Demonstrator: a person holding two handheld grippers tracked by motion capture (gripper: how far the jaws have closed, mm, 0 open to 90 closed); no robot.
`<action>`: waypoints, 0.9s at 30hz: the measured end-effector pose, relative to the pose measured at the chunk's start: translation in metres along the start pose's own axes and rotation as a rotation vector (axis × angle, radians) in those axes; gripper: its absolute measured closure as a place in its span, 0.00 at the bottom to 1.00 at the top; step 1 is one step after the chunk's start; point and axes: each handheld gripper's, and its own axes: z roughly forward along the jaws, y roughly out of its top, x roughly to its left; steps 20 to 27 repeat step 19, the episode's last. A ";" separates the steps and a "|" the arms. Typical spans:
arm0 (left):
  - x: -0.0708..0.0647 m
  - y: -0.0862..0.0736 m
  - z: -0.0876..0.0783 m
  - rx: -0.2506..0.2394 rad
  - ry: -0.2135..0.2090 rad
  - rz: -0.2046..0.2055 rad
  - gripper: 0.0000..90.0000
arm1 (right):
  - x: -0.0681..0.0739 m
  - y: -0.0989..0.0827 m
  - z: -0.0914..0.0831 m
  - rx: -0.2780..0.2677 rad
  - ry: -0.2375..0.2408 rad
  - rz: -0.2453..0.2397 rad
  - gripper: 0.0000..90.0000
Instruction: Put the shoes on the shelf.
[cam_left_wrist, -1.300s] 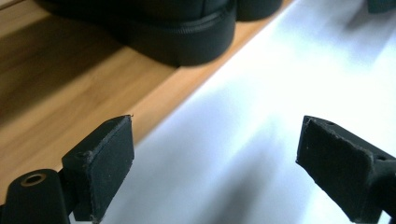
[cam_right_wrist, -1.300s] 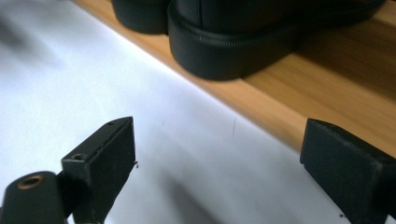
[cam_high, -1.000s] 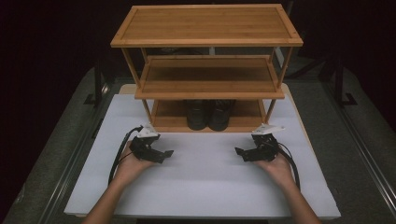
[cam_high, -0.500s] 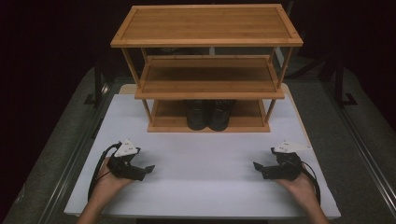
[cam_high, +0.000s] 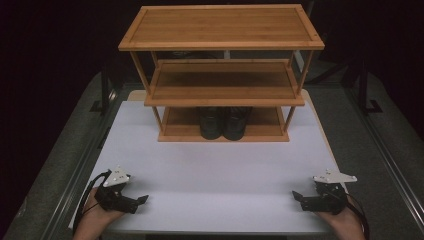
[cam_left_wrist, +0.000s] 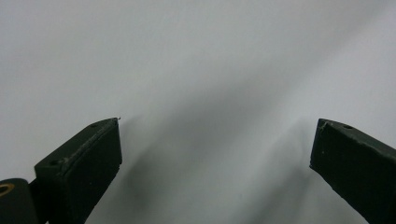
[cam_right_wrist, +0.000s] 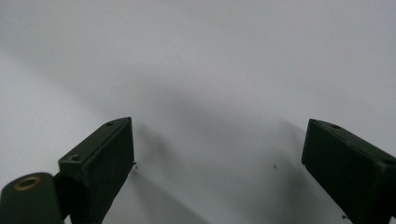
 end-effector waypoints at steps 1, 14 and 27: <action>0.000 -0.002 0.000 -0.002 0.005 0.001 0.02 | -0.001 -0.002 0.000 0.009 -0.005 -0.001 0.10; 0.007 -0.012 0.000 -0.025 -0.006 -0.029 0.00 | -0.004 -0.006 0.001 0.004 0.008 0.014 0.09; 0.007 -0.011 0.000 -0.025 -0.006 -0.036 0.00 | -0.004 -0.006 0.001 0.006 0.008 0.013 0.09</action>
